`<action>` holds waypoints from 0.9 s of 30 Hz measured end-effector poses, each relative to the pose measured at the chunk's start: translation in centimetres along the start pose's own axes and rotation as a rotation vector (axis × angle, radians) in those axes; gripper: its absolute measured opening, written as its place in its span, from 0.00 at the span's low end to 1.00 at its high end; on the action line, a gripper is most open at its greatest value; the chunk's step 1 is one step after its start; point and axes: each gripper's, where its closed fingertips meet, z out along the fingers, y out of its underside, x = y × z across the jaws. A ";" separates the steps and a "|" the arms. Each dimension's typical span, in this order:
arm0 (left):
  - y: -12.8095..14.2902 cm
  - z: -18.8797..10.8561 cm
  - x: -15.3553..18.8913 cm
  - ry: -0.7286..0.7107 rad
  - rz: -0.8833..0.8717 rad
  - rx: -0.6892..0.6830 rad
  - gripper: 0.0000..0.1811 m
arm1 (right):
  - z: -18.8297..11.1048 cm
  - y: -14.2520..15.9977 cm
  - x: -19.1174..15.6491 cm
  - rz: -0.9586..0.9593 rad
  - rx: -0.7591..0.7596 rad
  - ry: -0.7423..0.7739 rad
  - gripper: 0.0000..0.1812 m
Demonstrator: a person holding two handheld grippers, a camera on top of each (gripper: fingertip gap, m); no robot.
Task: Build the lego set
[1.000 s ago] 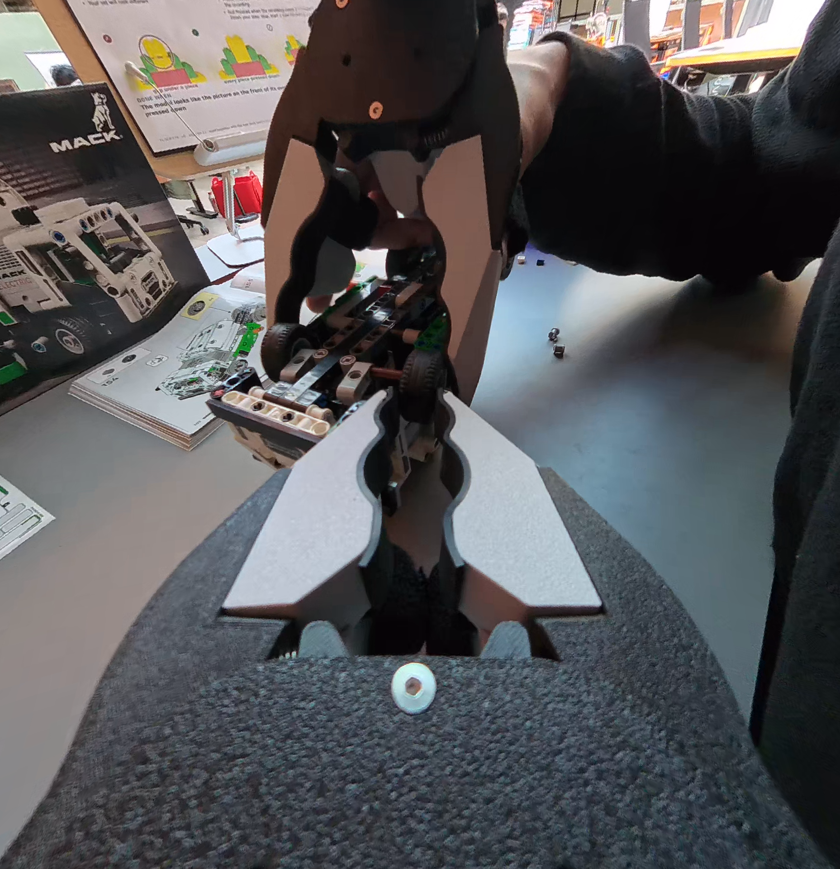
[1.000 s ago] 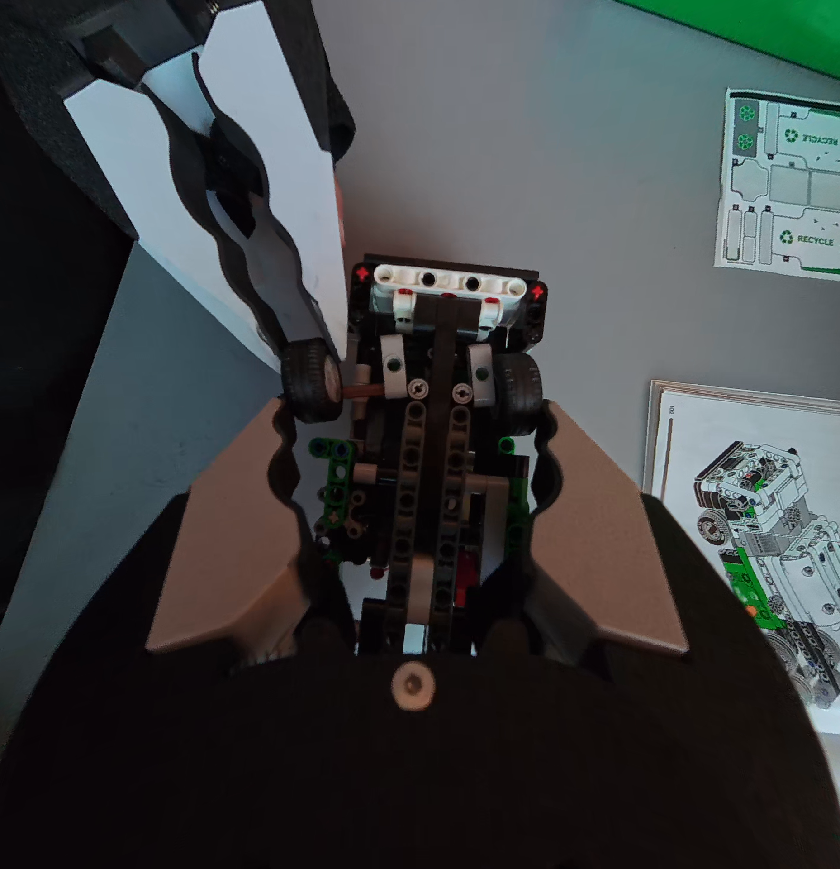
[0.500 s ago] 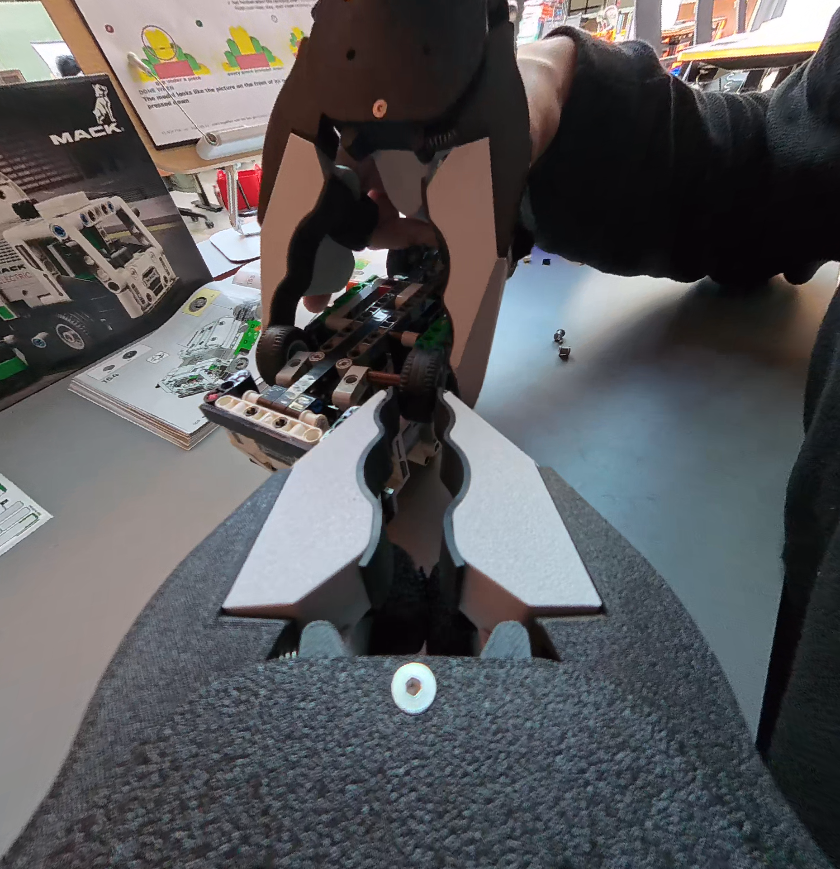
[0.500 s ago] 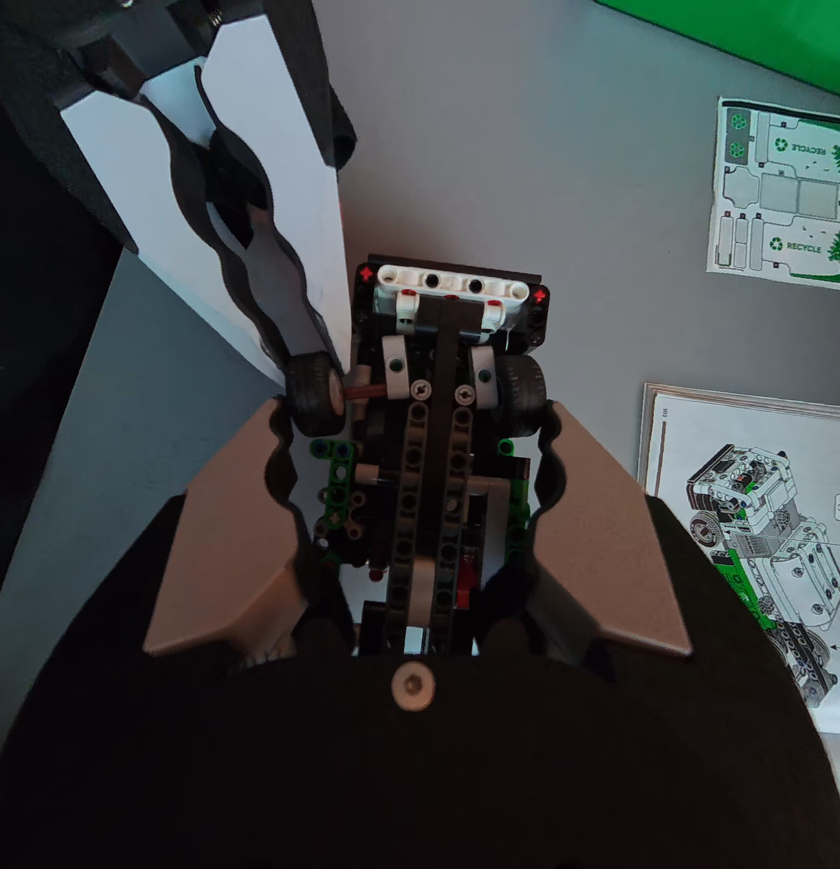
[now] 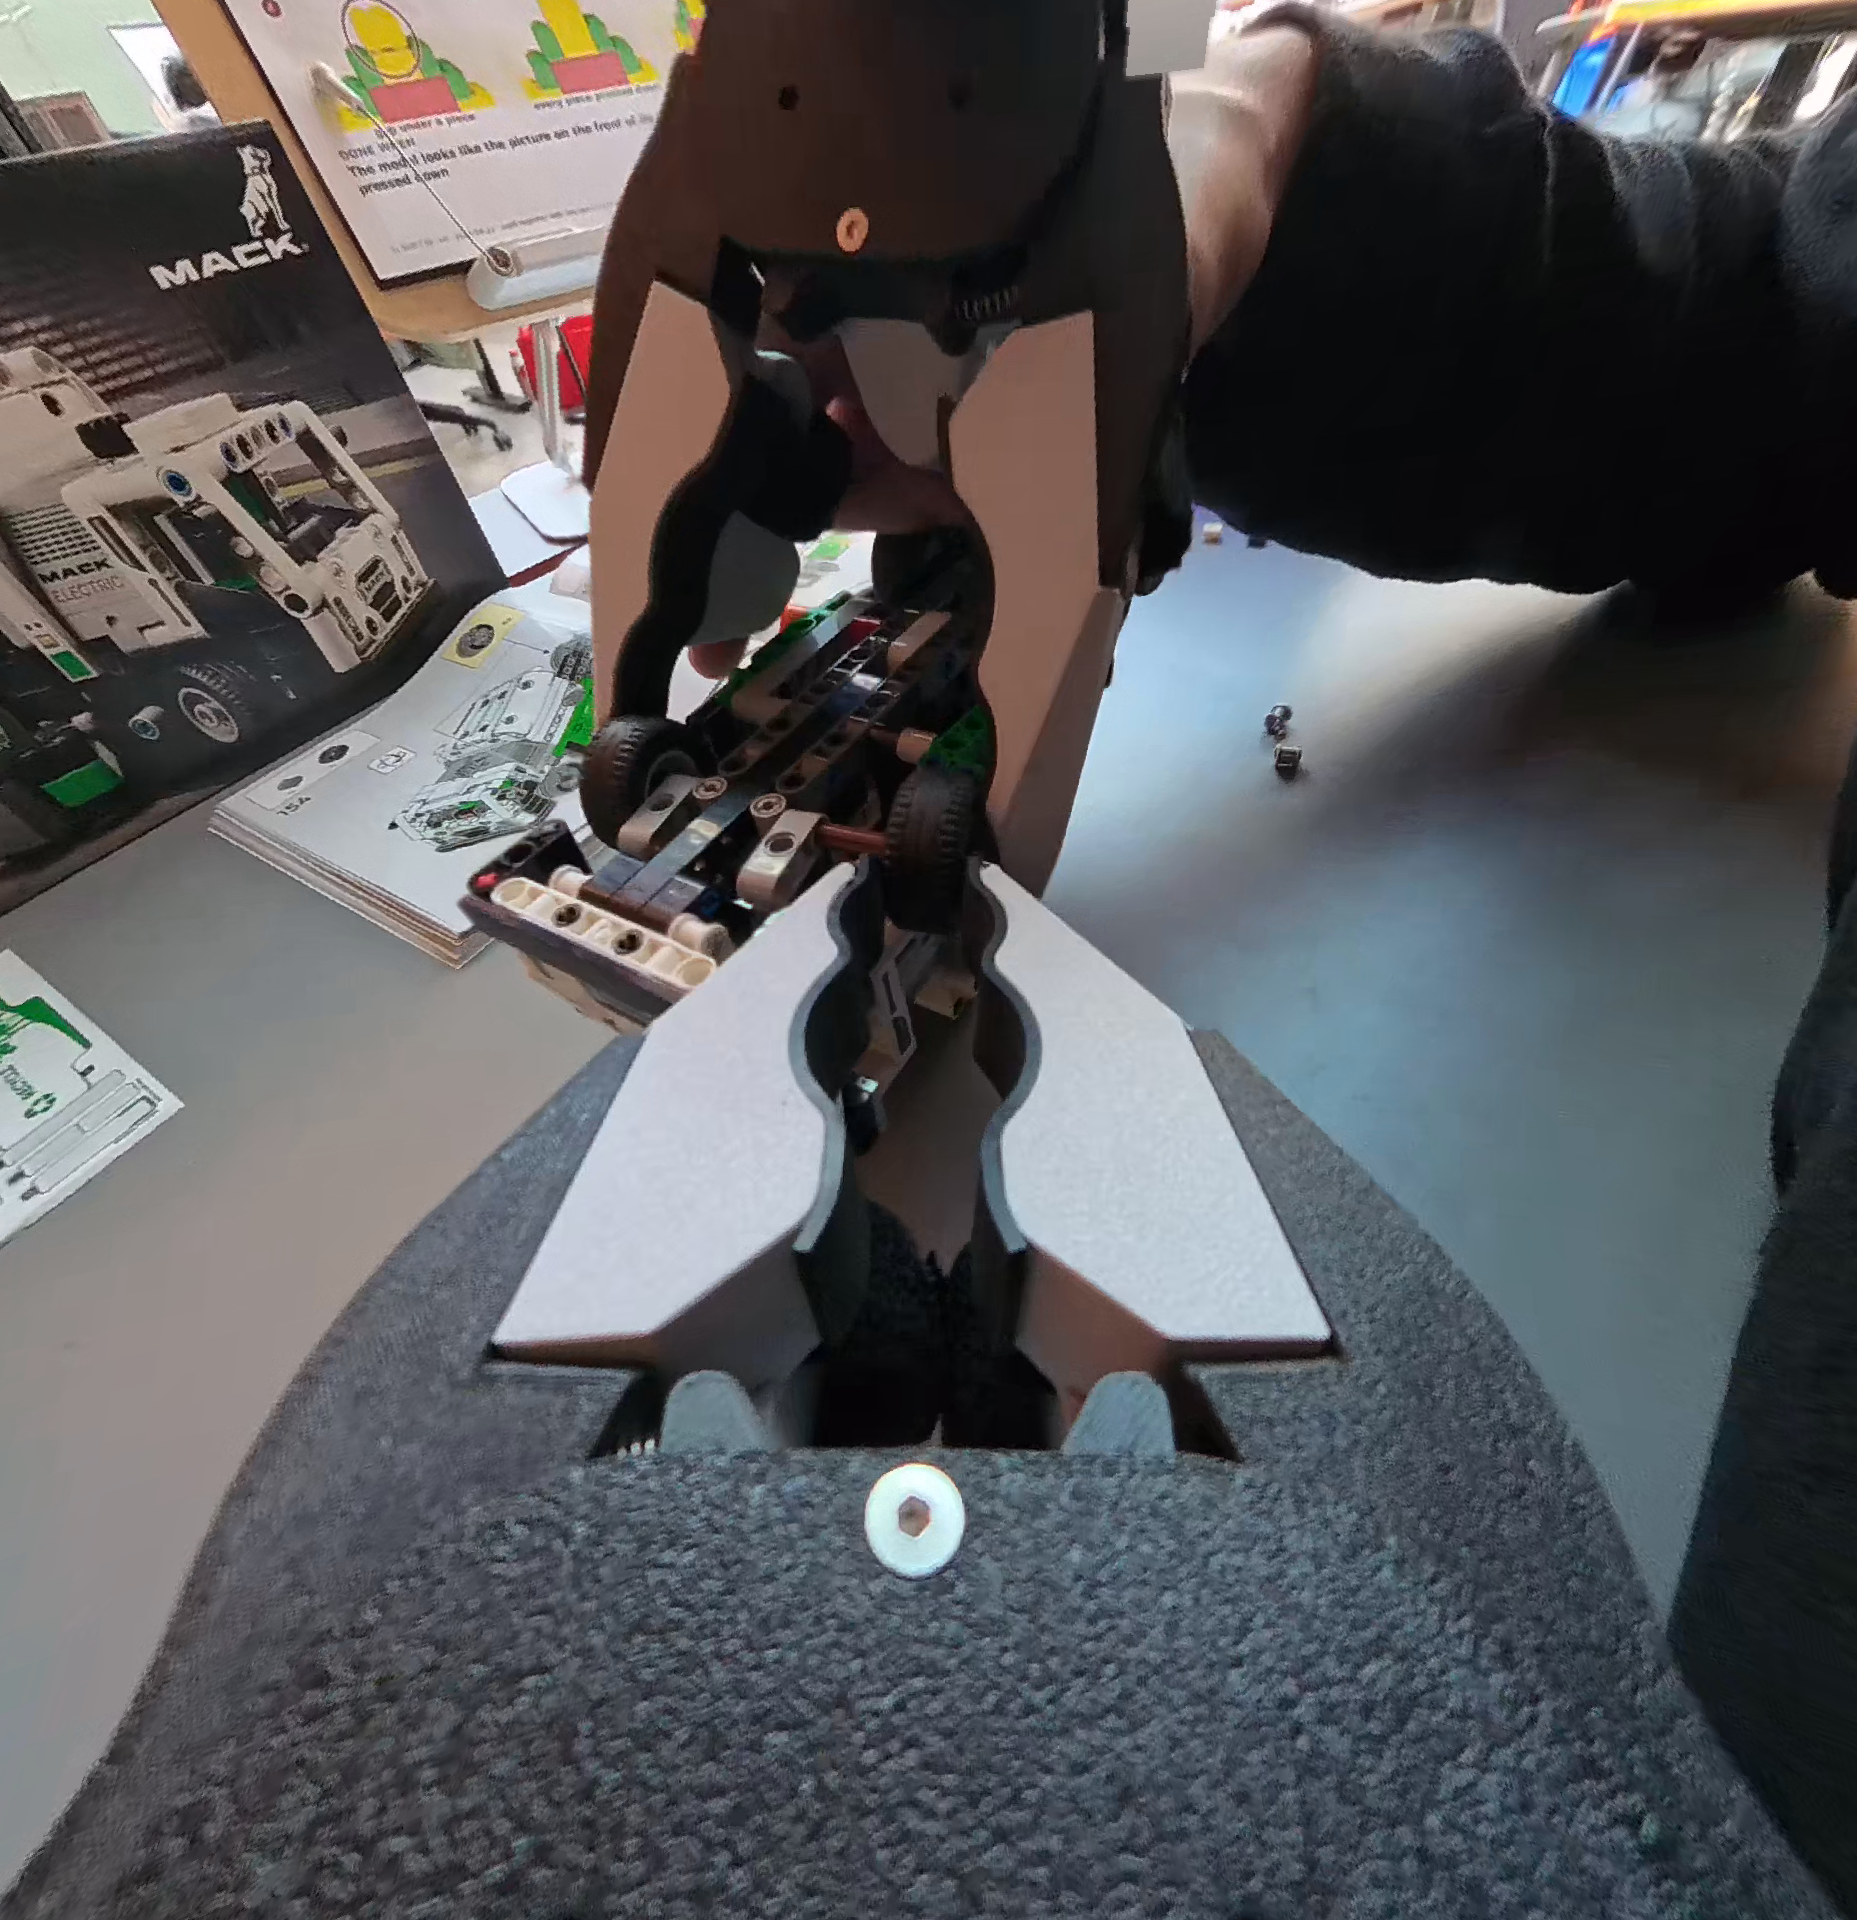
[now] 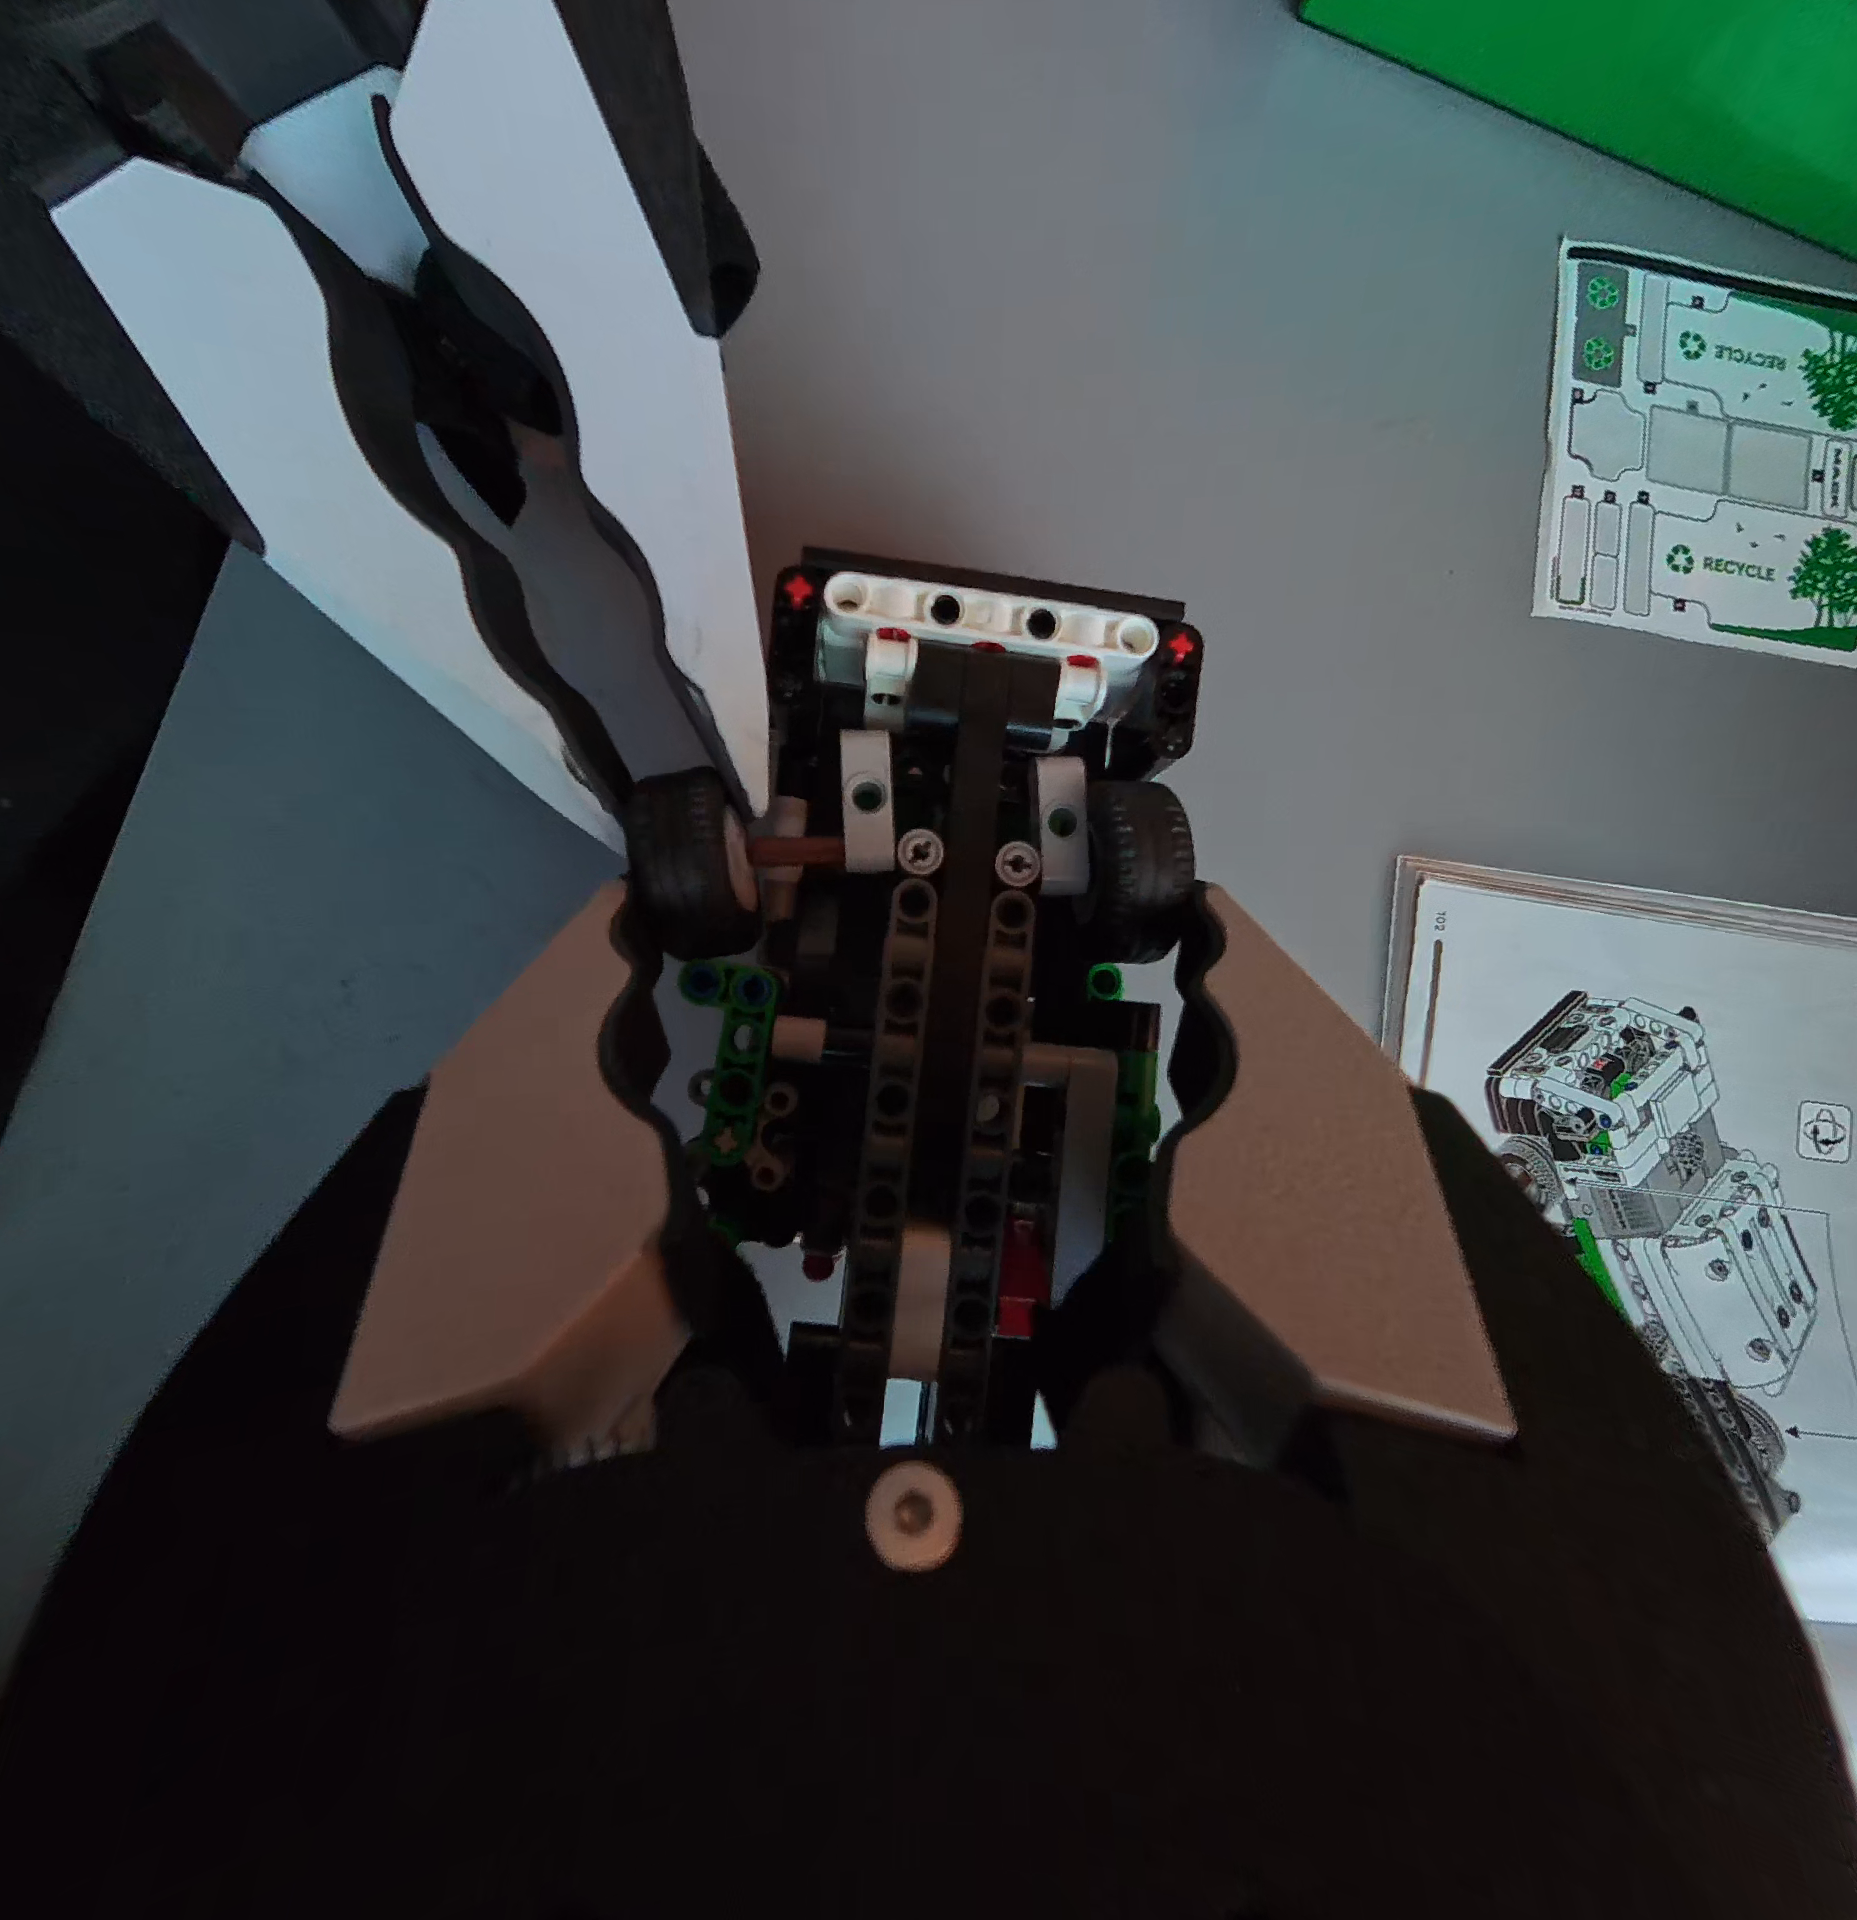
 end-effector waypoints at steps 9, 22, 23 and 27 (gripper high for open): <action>0.0 -0.1 -0.3 -0.002 -0.028 -0.083 0.07 | 0.0 -0.2 0.2 0.004 0.012 0.009 0.52; -0.1 -0.4 -1.0 -0.098 0.082 -0.088 0.13 | 0.0 -0.4 0.4 0.001 0.026 0.011 0.50; -0.1 -0.4 -1.0 -0.100 0.085 -0.084 0.11 | 0.0 -0.4 0.4 0.002 0.028 0.011 0.50; -0.3 -0.7 -1.4 -0.117 0.084 -0.074 0.15 | 0.0 -0.4 0.4 0.000 0.028 0.012 0.50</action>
